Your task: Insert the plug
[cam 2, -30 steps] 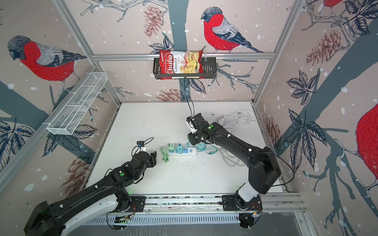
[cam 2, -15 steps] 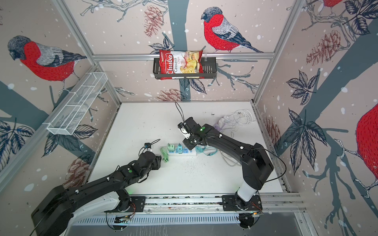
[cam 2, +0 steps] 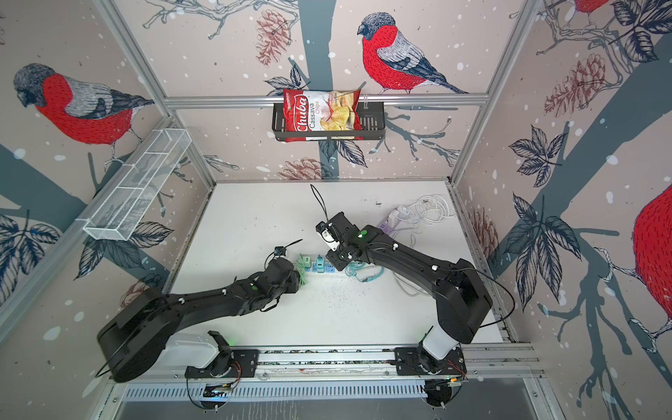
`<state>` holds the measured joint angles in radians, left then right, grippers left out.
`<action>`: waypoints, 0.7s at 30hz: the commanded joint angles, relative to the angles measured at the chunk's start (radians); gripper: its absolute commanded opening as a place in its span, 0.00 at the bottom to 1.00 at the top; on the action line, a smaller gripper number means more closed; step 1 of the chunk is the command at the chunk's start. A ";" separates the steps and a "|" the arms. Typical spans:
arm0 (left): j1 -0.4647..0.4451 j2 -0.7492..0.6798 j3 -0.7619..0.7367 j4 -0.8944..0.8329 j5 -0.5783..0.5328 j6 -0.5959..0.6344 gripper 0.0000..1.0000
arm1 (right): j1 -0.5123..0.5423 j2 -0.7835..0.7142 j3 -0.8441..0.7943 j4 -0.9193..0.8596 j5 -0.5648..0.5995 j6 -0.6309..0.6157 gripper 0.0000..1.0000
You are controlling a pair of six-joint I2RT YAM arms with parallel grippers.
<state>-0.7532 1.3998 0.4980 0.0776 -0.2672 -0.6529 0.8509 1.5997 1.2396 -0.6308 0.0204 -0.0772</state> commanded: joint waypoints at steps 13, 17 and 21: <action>0.088 0.380 0.259 0.077 -0.028 0.136 0.39 | -0.135 -0.152 -0.087 0.102 -0.006 0.054 0.10; 0.112 0.432 0.329 0.096 -0.040 0.165 0.39 | -0.141 -0.165 -0.092 0.089 -0.002 0.087 0.10; 0.120 0.462 0.384 0.097 -0.054 0.194 0.38 | -0.121 -0.183 -0.116 0.092 -0.013 0.105 0.10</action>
<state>-0.6388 1.8439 0.8639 0.2298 -0.3187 -0.4969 0.7197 1.4300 1.1332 -0.5552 0.0166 0.0032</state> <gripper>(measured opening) 0.384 0.276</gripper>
